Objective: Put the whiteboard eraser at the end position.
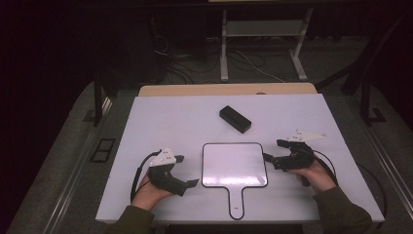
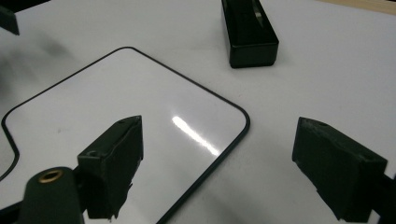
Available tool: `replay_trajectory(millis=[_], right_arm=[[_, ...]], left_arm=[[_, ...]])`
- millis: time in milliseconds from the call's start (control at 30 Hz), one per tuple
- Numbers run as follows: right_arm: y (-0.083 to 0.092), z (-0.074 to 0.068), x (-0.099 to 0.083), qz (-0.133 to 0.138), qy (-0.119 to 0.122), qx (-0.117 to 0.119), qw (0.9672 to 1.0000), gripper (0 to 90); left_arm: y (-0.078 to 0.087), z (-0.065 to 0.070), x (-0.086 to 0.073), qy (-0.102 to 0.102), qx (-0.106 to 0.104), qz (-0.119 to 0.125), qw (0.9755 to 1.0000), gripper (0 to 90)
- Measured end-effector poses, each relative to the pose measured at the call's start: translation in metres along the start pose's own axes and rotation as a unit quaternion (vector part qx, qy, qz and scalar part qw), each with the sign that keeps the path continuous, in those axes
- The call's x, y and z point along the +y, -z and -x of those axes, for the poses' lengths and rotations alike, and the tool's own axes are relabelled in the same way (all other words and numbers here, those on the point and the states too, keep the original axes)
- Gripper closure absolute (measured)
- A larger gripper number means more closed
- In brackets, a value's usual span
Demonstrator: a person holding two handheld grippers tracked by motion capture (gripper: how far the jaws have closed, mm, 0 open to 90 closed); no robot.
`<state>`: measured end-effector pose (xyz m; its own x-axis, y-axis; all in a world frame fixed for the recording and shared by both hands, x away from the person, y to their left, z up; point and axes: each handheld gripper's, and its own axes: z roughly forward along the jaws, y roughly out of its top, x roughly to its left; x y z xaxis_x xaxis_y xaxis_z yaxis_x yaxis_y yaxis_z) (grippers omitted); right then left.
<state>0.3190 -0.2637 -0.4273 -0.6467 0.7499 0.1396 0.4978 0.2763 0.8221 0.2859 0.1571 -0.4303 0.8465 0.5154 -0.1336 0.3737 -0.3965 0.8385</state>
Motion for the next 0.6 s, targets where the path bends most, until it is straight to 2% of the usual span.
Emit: replay_trajectory(millis=[200, 600], right_arm=[[0.009, -0.006, -0.012, 0.012, 0.003, -0.008, 0.9999, 15.1], [0.026, -0.015, -0.029, 0.019, 0.008, 0.014, 0.9997, 15.0]], left_arm=[[0.000, -0.001, -0.001, 0.000, 0.003, -0.003, 1.0000, 0.0], [0.004, -0.001, -0.004, 0.001, 0.008, -0.002, 1.0000, 0.0]])
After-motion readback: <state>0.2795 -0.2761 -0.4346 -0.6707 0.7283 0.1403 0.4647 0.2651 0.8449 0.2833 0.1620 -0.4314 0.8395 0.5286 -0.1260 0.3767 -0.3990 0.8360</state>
